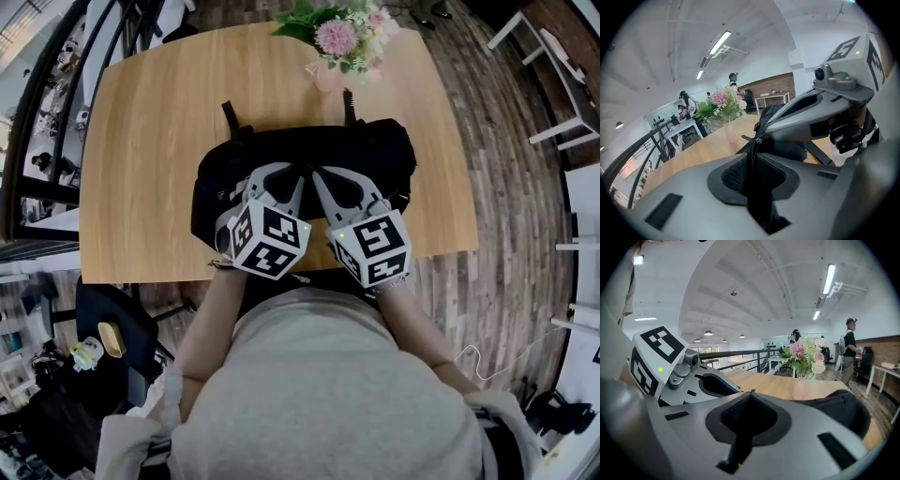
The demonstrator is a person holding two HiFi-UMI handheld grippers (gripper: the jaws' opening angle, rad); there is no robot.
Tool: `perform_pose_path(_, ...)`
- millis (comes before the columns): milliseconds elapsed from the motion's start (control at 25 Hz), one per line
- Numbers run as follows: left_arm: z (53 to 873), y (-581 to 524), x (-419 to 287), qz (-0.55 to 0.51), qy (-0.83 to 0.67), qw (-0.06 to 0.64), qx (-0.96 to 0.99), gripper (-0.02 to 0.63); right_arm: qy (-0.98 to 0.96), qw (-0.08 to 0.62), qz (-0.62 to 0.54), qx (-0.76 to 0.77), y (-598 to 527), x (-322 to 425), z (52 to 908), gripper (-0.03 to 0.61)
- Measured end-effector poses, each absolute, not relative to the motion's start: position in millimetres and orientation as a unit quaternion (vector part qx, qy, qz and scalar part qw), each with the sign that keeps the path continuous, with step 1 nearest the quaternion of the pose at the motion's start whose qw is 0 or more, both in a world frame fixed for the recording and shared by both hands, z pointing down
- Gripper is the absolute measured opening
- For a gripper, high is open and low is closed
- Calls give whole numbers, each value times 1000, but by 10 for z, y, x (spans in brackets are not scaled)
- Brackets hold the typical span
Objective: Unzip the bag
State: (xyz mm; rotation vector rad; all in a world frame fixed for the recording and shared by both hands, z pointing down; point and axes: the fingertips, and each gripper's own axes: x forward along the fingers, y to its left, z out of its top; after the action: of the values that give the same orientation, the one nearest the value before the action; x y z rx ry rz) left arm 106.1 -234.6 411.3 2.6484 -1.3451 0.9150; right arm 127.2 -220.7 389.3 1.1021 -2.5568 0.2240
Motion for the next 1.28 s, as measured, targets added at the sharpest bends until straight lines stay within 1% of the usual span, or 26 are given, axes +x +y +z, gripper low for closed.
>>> perform_pose_path(200, 4132, -2338, 1050, 297, -434, 19, 850, 51, -898, 168, 78, 400, -2246, 1329, 3909, 11)
perform_pose_path(400, 4146, -2337, 1012, 280, -445, 50, 849, 51, -893, 174, 83, 407, -2324, 1460, 3947, 11)
perform_pose_path(760, 4159, -2340, 985, 268, -460, 73, 843, 51, -875, 169, 87, 445, -2471, 1825, 3946, 12)
perform_pose_path(1280, 4157, -2399, 952, 260, -480, 85, 834, 51, -855, 147, 94, 488, -2610, 2242, 3865, 12)
